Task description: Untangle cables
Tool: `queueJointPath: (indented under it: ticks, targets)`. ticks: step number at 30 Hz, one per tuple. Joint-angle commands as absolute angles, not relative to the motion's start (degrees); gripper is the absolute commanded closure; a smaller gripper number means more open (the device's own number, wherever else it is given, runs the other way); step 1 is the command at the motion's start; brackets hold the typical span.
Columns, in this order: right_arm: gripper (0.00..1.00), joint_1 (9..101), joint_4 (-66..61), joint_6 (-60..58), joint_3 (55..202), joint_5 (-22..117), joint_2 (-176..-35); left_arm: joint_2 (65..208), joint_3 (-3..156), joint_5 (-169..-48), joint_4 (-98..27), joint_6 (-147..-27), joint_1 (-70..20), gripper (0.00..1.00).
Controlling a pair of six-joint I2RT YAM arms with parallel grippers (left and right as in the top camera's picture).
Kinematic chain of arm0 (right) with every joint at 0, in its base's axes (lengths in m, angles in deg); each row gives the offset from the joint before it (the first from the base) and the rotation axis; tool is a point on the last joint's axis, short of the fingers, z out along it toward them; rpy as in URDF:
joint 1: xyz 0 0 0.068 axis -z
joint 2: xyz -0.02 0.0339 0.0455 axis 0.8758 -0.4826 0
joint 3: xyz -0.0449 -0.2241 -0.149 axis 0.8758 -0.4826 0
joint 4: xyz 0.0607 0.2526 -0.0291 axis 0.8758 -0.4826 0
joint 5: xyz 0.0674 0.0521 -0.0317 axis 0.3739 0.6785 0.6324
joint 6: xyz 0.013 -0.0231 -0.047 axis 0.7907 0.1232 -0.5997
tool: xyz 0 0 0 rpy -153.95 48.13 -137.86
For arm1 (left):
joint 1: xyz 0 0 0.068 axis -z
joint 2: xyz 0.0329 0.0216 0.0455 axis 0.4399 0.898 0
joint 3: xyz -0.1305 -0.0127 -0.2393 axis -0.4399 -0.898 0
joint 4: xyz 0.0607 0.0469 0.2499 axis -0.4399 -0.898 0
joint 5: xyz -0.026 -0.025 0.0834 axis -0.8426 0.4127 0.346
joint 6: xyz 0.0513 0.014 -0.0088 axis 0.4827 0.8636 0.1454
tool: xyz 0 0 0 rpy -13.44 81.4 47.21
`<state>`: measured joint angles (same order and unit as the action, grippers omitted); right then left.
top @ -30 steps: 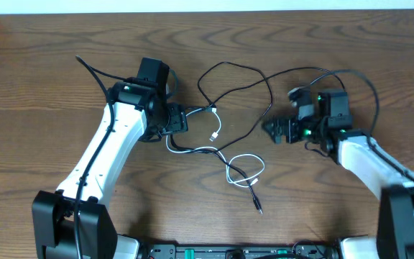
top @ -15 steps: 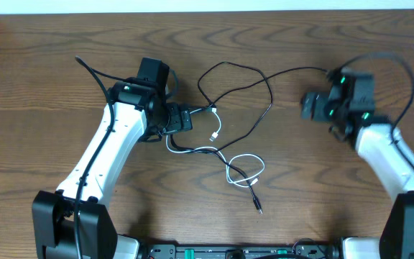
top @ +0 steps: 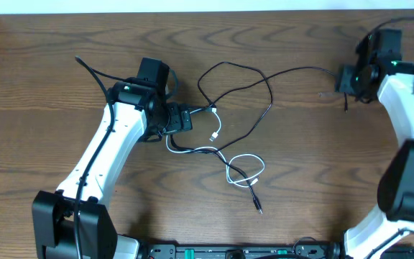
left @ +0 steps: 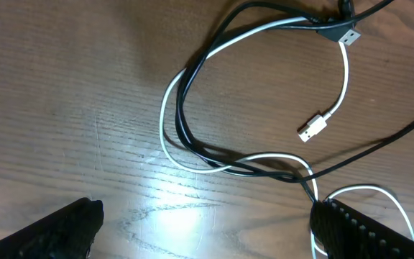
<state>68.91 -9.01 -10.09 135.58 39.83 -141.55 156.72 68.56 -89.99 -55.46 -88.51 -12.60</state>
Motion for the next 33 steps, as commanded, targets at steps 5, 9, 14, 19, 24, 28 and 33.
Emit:
queueJointPath:
  ticks: [5, 9, 14, 19, 24, 28, 33]
  targets:
    - [0.46, 72.3, -9.3, -11.2, 135.3, 37.3, -149.0, 157.1, 68.8, -90.1, -55.8, -88.8, -12.8, 0.02]
    - [0.56, 72.8, -9.1, -11.2, 135.3, 37.8, -151.4, 157.1, 68.8, -90.1, -55.9, -88.8, -12.8, 0.02]
    - [0.74, 72.5, -9.3, -11.2, 134.9, 39.4, -153.0, 157.1, 68.8, -90.1, -55.8, -88.8, -12.8, 0.02]
    - [0.91, 71.6, -9.3, -11.2, 132.8, 39.6, -153.2, 157.1, 68.8, -90.1, -55.9, -88.8, -12.8, 0.02]
    - [0.99, 69.7, -9.2, -10.5, 129.9, 42.7, -153.2, 157.1, 68.8, -90.1, -55.9, -88.8, -12.8, 0.02]
    - [0.99, 67.0, -8.1, -10.5, 127.0, 50.5, -153.2, 157.1, 68.8, -90.1, -55.9, -88.8, -12.8, 0.02]
    - [0.99, 60.8, -5.9, -7.9, 123.3, 57.5, -153.2, 157.1, 68.8, -90.1, -55.9, -88.8, -12.8, 0.02]
